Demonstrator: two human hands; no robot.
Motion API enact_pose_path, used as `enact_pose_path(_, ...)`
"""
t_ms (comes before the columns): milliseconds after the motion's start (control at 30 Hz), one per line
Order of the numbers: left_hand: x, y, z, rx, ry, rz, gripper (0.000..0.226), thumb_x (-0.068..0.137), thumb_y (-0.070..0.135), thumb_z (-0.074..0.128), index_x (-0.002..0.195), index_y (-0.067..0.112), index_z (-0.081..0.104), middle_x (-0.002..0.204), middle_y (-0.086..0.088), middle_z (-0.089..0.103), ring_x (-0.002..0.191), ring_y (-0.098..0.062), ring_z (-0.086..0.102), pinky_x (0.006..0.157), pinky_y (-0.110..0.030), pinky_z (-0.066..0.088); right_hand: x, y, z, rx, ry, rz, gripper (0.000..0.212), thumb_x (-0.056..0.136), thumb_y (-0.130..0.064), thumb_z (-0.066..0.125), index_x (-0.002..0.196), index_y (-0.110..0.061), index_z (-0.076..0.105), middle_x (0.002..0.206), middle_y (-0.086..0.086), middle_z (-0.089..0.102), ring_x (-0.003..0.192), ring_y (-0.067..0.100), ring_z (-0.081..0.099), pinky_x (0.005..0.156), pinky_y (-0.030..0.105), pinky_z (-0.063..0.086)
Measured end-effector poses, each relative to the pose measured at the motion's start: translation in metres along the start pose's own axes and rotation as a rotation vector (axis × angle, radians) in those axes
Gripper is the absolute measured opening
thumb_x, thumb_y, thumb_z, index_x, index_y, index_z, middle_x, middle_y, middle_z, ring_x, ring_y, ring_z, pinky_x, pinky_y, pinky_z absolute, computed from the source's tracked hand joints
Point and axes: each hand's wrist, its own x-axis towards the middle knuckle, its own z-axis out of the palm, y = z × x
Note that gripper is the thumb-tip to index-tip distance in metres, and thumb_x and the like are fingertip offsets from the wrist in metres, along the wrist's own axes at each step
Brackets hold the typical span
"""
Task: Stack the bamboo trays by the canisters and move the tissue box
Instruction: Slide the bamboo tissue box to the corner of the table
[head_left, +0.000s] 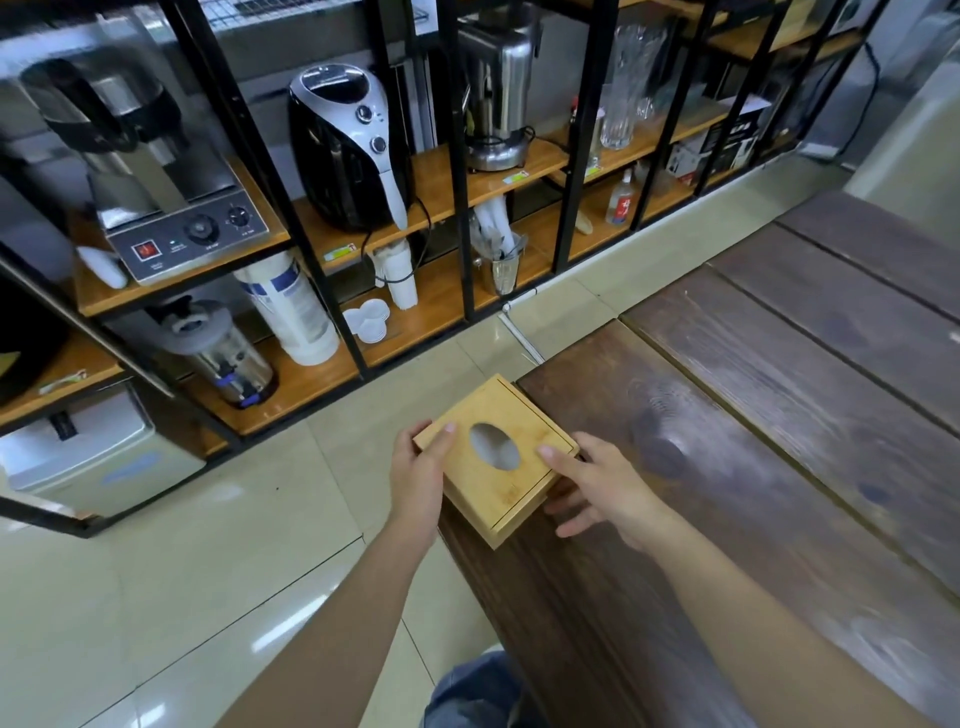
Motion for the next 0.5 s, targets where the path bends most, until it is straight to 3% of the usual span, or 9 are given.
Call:
enact_pose_path(233, 0.001, 0.001, 0.001, -0.106, -0.003, -0.061, 0.011, 0.089, 0.023, 0.062, 0.091, 0.026, 0.051, 0.099, -0.003, 0.061, 0.091, -0.019, 0.059, 0.072, -0.035, 0.049, -0.003, 0.001, 0.008, -0.059, -0.002, -0.084, 0.041, 0.088, -0.035, 0.056, 0.118, -0.009, 0.051, 0.111, 0.014, 0.066, 0.076, 0.029, 0.071, 0.067, 0.050, 0.060)
enact_pose_path(500, 0.004, 0.005, -0.003, -0.124, 0.009, -0.039, 0.010, 0.090, 0.023, 0.059, 0.088, 0.026, 0.050, 0.093, -0.001, 0.061, 0.087, -0.019, 0.059, 0.066, -0.032, 0.048, 0.001, 0.001, 0.015, -0.070, 0.000, -0.071, 0.051, 0.085, -0.039, 0.060, 0.122, -0.011, 0.040, 0.108, 0.015, 0.065, 0.068, 0.025, 0.073, 0.057, 0.037, 0.060)
